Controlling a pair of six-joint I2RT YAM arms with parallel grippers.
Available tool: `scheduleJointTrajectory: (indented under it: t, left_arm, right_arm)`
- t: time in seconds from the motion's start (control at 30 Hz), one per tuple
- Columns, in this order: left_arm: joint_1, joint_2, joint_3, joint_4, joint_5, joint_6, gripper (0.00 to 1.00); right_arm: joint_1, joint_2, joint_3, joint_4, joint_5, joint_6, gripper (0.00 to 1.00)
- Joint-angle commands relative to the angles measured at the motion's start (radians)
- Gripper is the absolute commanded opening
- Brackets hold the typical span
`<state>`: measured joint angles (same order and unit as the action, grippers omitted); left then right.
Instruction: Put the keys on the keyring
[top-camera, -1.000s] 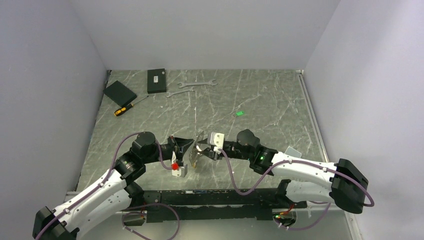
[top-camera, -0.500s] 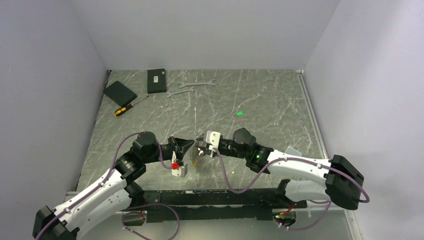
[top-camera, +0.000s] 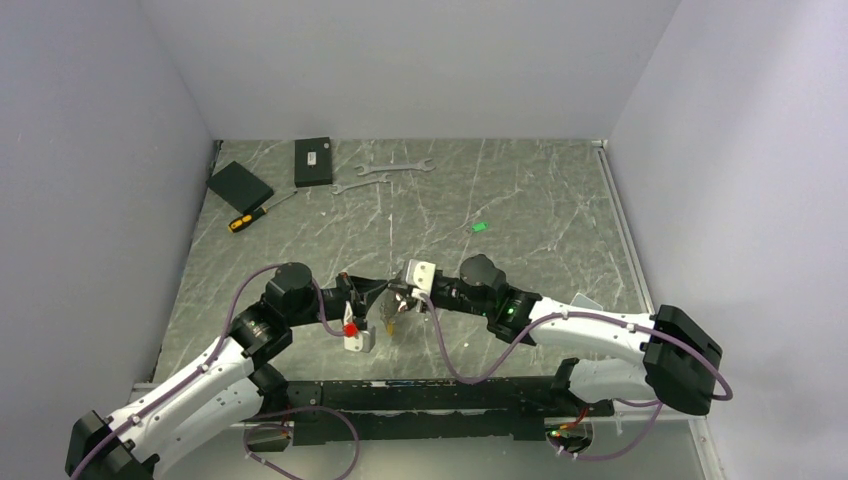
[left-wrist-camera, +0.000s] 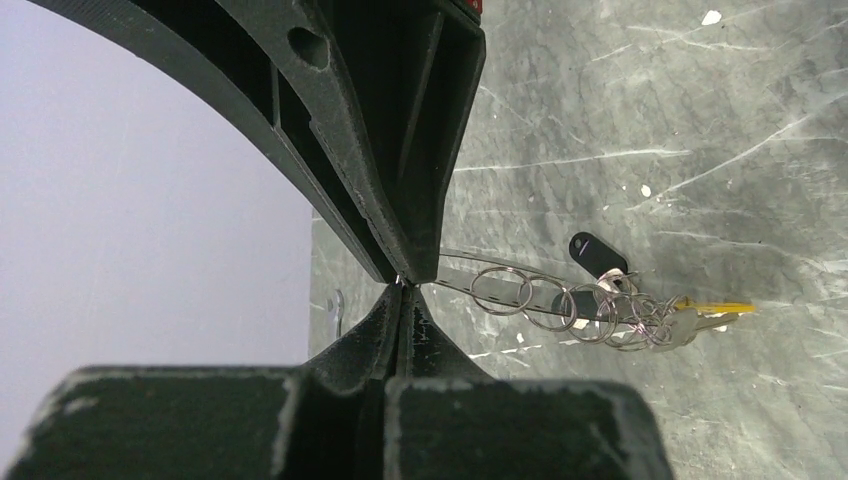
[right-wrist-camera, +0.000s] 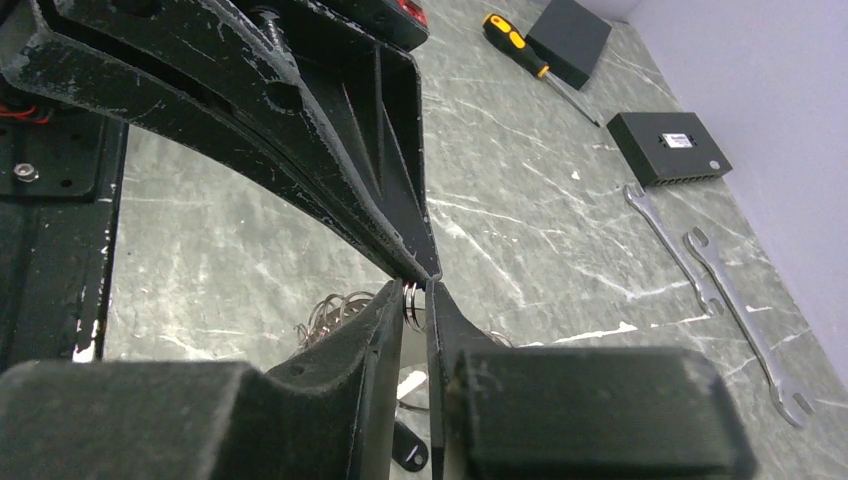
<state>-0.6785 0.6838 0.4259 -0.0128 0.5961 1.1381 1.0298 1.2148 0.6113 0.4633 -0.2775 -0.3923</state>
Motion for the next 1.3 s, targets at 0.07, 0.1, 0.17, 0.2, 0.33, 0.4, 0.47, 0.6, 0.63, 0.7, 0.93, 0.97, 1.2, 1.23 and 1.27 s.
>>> scheduleJointTrajectory:
  t: [0.07,0.1,0.17,0.2,0.33,0.4,0.47,0.6,0.63,0.7,0.93,0.97,1.2,1.23,1.27]
  left_arm:
    - [-0.004,0.0,0.051,0.055,0.012,-0.019,0.0]
    - [-0.005,-0.001,0.05,0.056,0.01,-0.021,0.0]
    - [-0.004,0.002,0.053,0.055,0.006,-0.025,0.0]
    - [-0.004,0.004,0.054,0.053,0.004,-0.024,0.0]
    - [-0.004,0.008,0.056,0.057,0.004,-0.03,0.0]
    - [-0.005,0.01,0.056,0.055,0.005,-0.029,0.0]
    - [-0.005,0.008,0.056,0.054,0.004,-0.031,0.0]
    - [-0.004,0.007,0.056,0.057,0.007,-0.032,0.0]
    - [-0.005,0.005,0.056,0.058,0.009,-0.037,0.0]
    - [-0.005,0.002,0.061,0.049,0.017,-0.044,0.0]
    - [-0.002,-0.051,0.087,-0.017,-0.004,-0.164,0.3]
    - [-0.002,-0.065,0.081,-0.035,-0.011,-0.163,0.33]
    - [0.007,-0.099,0.098,-0.055,0.013,-0.267,0.34]
    - [0.012,-0.094,0.102,-0.058,0.029,-0.296,0.34]
    - [0.019,-0.085,0.103,-0.057,0.046,-0.316,0.35]
  right_arm:
    - [0.007,0.006,0.057,-0.015,0.018,-0.021,0.19]
    - [0.009,0.002,0.057,-0.023,0.018,-0.024,0.2]
    - [0.011,-0.006,0.055,-0.032,0.019,-0.025,0.25]
    - [0.013,-0.009,0.054,-0.038,0.018,-0.028,0.26]
    - [0.016,-0.007,0.053,-0.051,0.029,-0.029,0.3]
    - [0.019,-0.004,0.047,-0.037,0.036,-0.03,0.25]
    - [0.02,0.001,0.049,-0.032,0.042,-0.032,0.2]
    - [0.023,0.007,0.051,-0.022,0.049,-0.038,0.1]
    - [0.023,0.009,0.055,-0.025,0.05,-0.041,0.06]
    - [0.024,0.011,0.056,-0.028,0.055,-0.05,0.0]
    - [0.027,-0.024,0.003,0.037,0.049,-0.075,0.0]
    - [0.027,-0.032,-0.008,0.046,0.043,-0.077,0.0]
    - [0.029,-0.113,-0.104,0.17,-0.019,-0.063,0.0]
    - [0.029,-0.122,-0.123,0.199,-0.016,-0.058,0.0]
    - [0.03,-0.128,-0.14,0.231,-0.015,-0.055,0.0]
